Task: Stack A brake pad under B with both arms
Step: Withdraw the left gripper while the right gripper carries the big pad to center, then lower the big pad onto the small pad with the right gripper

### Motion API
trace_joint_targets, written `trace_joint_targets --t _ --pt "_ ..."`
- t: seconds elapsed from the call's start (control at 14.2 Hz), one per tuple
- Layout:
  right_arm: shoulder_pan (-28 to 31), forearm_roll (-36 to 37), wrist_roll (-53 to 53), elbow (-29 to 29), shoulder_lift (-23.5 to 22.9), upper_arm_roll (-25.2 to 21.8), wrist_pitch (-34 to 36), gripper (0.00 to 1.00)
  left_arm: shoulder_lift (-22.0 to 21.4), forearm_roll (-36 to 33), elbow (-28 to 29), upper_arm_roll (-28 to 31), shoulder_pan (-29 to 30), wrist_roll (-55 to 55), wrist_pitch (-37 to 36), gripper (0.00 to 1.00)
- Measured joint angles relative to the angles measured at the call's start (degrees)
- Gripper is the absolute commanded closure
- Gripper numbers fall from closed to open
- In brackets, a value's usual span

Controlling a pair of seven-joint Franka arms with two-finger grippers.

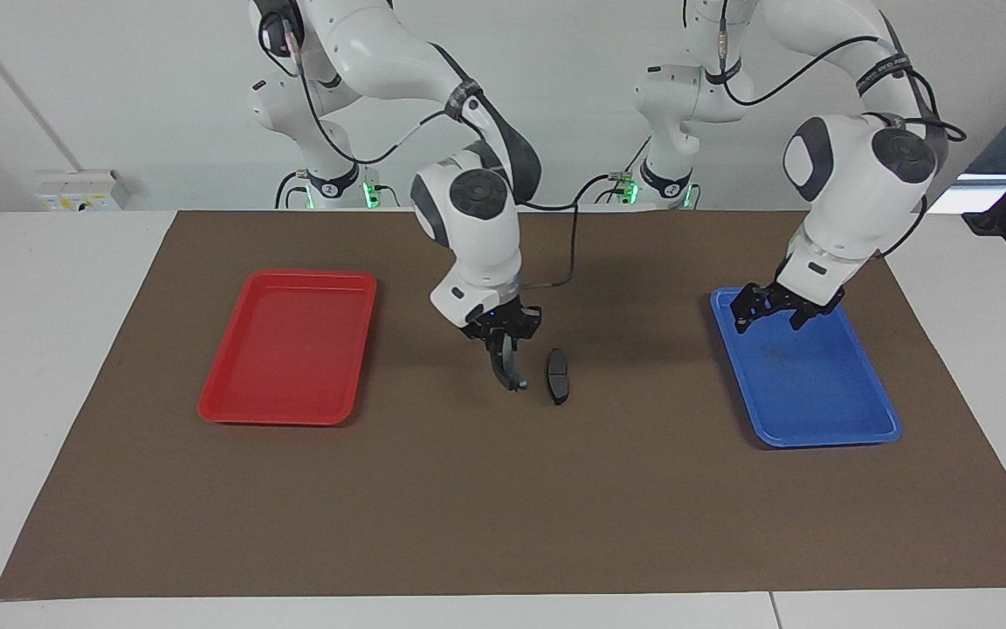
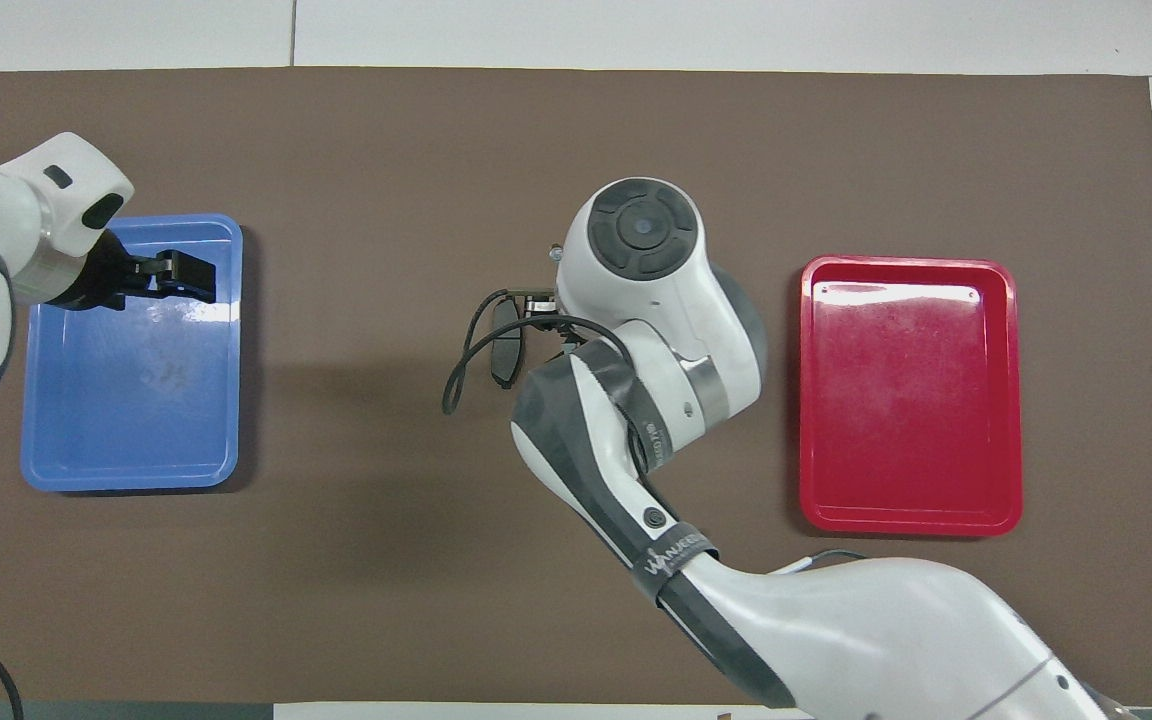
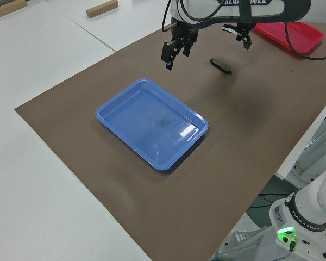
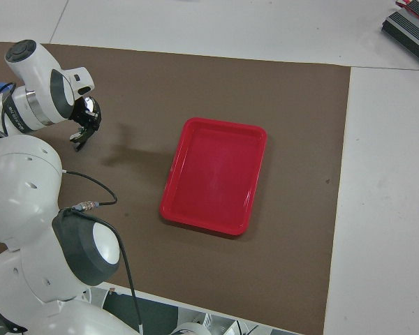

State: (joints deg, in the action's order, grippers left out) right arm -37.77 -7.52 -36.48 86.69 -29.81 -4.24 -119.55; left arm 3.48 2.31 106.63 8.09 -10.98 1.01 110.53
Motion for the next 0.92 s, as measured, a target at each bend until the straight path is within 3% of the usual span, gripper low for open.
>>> trace_joint_targets --t 0.21,0.63,0.92 --pt "-1.4 -1.1 -1.0 -1.1 -4.0 0.8 -3.3 0.95 -3.2 0.0 -0.5 0.0 4.6 -3.3 -3.6 0.01" --pt "-2.0 -1.5 -1.0 1.1 -4.1 0.9 -5.7 0.95 -5.5 -0.5 -6.8 -0.1 7.5 -3.7 -13.4 0.01" --pt "-2.0 -1.8 -1.0 3.1 -4.0 1.2 -10.1 0.95 -5.6 -1.0 -14.2 -0.5 7.5 -3.7 -20.6 0.01"
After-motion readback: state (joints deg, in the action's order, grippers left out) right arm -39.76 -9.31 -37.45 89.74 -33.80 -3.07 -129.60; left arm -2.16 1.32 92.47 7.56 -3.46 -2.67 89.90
